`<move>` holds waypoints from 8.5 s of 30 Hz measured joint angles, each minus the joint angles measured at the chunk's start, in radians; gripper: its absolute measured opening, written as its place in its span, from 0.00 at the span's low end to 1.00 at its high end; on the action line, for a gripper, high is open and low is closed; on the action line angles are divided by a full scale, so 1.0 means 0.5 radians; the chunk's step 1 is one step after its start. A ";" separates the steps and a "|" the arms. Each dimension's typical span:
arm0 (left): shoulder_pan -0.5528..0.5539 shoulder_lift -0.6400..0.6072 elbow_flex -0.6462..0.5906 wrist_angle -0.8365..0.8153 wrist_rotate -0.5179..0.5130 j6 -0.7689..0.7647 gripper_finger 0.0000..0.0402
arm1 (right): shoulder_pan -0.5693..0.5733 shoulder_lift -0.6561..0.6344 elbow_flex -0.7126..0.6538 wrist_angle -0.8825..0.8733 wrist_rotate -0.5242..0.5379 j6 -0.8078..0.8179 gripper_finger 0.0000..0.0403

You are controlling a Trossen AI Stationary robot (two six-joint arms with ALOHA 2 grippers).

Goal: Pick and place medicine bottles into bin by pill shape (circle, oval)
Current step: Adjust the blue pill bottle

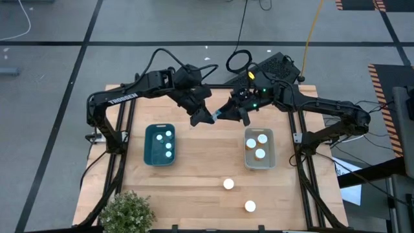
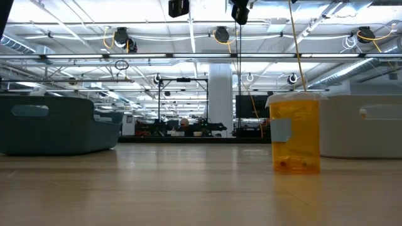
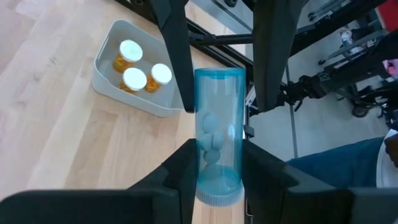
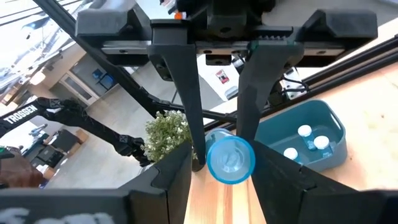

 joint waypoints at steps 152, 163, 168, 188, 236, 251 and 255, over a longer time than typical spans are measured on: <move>0.132 -0.358 0.000 1.041 -1.080 -0.170 0.32 | -0.214 0.349 0.002 2.032 0.778 0.464 0.25; 0.133 -0.358 0.000 1.015 -1.090 -0.164 0.30 | -0.214 0.346 0.002 1.950 0.788 0.462 0.30; 0.132 -0.358 0.000 0.995 -1.089 -0.164 0.30 | -0.222 0.347 0.002 1.916 0.785 0.462 0.36; 0.168 -0.631 0.003 0.230 -0.893 -0.167 0.31 | -0.406 0.268 0.000 1.237 0.065 0.547 0.70; -0.909 -0.724 -1.612 -0.715 -1.382 -1.842 0.32 | -0.411 -0.132 0.001 0.058 -0.052 -0.404 0.48; -1.007 -0.723 -2.061 -0.282 -1.453 -2.034 0.32 | -0.411 -0.132 0.001 0.058 -0.053 -0.374 0.48; -1.025 -0.723 -2.127 -0.140 -1.519 -1.953 0.32 | -0.411 -0.132 0.001 0.057 -0.053 -0.374 0.48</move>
